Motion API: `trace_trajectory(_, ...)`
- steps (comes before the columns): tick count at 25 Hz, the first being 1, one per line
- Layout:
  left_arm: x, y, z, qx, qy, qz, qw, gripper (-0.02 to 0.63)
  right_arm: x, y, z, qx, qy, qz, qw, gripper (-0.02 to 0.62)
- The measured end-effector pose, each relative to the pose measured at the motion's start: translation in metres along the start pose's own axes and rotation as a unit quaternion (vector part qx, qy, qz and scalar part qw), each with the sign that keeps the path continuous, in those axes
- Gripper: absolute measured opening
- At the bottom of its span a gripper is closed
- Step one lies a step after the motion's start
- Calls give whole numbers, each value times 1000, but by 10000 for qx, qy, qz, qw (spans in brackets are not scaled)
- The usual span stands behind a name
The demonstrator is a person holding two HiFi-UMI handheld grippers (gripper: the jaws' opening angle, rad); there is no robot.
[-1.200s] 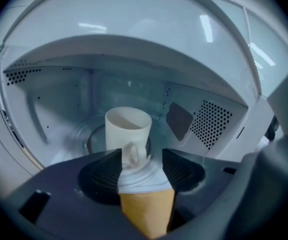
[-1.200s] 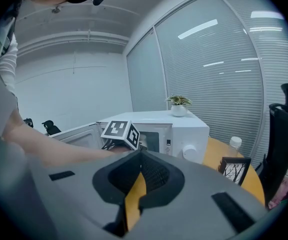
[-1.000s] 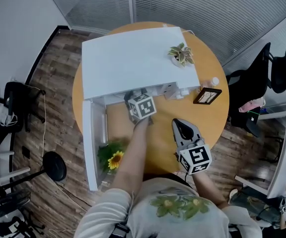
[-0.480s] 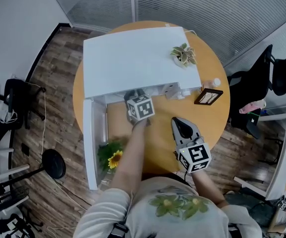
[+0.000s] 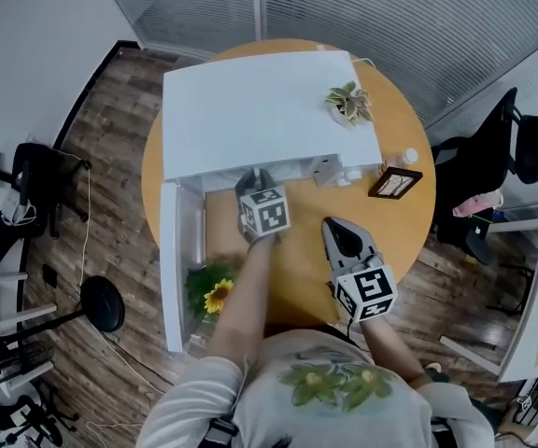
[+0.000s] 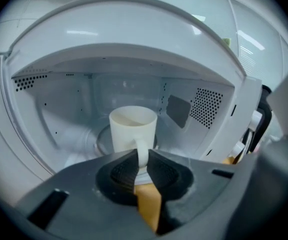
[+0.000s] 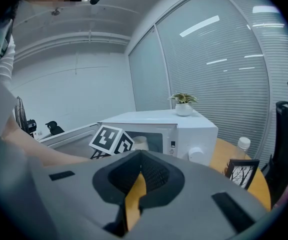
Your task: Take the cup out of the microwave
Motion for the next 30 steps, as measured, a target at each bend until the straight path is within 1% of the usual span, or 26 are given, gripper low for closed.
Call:
trace_trajectory(5,4,4,-7,38,44,185,9998,49,2,-1,-1,29,-25,-29,10000,17)
trace_trajectory(20,5,5,-39,231,35,97,9997,48,-3,-7,-13,87,-126,-145,9998,17)
trace_trajectory(30,13,2,-69,407,45,252,9988,49,-8,-10,-30,218,-147,-211,9994,17)
Point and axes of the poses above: the fingertips, and each gripper's own axes: z forward along the fingers, x to its right, y out of its underside, the point moved 5 cm from there along -z, backward along the fingers, and after that the axes turned 7 degrees about y, right-handed, at the moved point
